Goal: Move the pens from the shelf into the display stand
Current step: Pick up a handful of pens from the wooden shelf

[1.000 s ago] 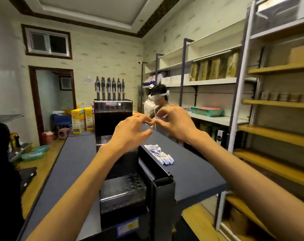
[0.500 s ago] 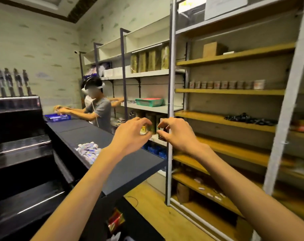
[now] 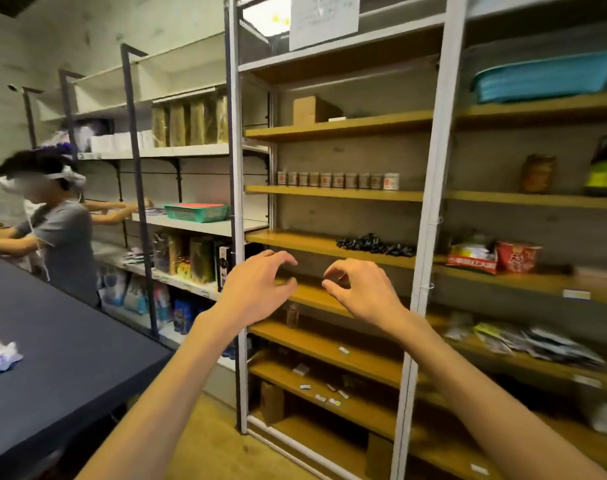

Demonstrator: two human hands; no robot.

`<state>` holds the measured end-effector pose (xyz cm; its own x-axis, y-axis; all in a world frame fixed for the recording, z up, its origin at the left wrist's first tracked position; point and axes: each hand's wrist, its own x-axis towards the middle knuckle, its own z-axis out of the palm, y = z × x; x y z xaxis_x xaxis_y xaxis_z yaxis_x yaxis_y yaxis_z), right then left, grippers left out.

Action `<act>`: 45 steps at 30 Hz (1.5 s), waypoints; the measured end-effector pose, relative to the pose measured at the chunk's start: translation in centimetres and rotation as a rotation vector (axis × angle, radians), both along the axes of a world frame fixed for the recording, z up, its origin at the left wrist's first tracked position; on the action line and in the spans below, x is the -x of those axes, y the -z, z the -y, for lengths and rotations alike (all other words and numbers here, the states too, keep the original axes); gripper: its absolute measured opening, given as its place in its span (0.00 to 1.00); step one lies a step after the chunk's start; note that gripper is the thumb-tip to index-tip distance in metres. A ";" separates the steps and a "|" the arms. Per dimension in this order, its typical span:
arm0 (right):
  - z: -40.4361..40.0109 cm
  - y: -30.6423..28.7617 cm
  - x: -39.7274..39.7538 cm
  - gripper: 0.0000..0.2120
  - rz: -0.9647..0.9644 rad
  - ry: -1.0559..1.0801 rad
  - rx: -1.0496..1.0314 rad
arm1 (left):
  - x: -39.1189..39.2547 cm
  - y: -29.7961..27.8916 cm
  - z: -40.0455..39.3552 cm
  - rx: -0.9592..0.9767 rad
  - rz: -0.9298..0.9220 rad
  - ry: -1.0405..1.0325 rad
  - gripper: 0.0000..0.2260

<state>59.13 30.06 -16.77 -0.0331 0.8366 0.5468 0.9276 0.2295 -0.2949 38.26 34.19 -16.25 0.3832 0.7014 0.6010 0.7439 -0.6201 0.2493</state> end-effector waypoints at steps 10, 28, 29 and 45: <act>-4.9 3.3 -9.8 0.09 -0.090 0.100 0.006 | -10.1 1.1 -6.2 0.065 -0.032 0.093 0.15; -30.6 4.3 -21.2 0.10 -0.105 0.232 0.053 | -22.1 3.1 -35.0 0.122 -0.094 0.175 0.15; -31.9 4.5 -21.7 0.10 -0.104 0.235 0.060 | -22.6 3.3 -36.4 0.137 -0.096 0.179 0.14; -48.4 6.4 -31.7 0.13 -0.100 0.244 0.079 | -31.3 5.4 -54.3 0.181 -0.130 0.161 0.14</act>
<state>90.82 78.43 -23.12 0.2254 0.8536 0.4697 0.9181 -0.0247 -0.3957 69.59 88.47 -21.70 0.5639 0.7171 0.4097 0.6725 -0.6866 0.2762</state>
